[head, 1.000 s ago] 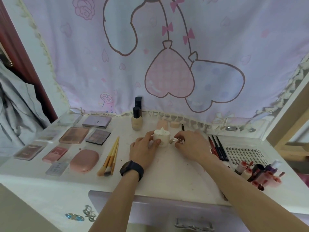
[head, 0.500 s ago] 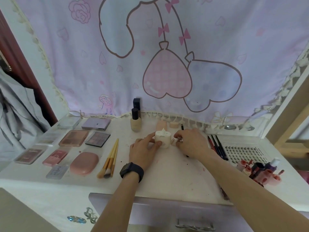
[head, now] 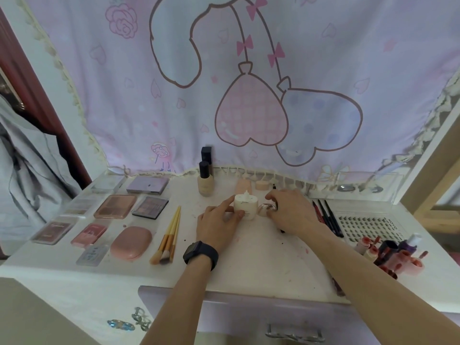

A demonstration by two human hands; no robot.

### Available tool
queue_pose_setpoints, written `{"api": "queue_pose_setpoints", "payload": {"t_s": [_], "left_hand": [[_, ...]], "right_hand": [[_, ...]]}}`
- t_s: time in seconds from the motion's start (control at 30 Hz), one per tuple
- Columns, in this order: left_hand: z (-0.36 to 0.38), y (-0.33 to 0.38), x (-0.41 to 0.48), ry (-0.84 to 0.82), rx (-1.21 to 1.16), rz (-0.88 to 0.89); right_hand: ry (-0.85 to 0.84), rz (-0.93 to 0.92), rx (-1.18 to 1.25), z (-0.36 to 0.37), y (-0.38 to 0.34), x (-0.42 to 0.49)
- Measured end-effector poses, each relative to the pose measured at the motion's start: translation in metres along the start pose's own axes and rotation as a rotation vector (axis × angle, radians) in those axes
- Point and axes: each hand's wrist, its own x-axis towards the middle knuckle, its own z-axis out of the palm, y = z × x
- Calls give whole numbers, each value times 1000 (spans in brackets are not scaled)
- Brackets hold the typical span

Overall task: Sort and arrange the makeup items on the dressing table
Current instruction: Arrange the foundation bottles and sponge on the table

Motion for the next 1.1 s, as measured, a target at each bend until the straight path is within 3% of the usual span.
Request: {"api": "queue_pose_setpoints", "payload": {"t_s": [0.23, 0.37, 0.47, 0.6, 0.93, 1.1], "left_hand": [[-7, 8, -5, -26, -128, -48], [-19, 13, -6, -50, -260, -106], [-33, 16, 0, 77, -289, -131], [-53, 18, 20, 325, -329, -197], [-48, 13, 67, 134, 149, -417], [-42, 11, 68, 200, 221, -491]], "right_hand": [[157, -75, 231, 9, -8, -73], [159, -172, 211, 37, -14, -110], [103, -246, 182, 54, -11, -123], [154, -264, 200, 62, -8, -129], [250, -265, 220, 69, -8, -130], [263, -259, 224, 70, -7, -129]]}}
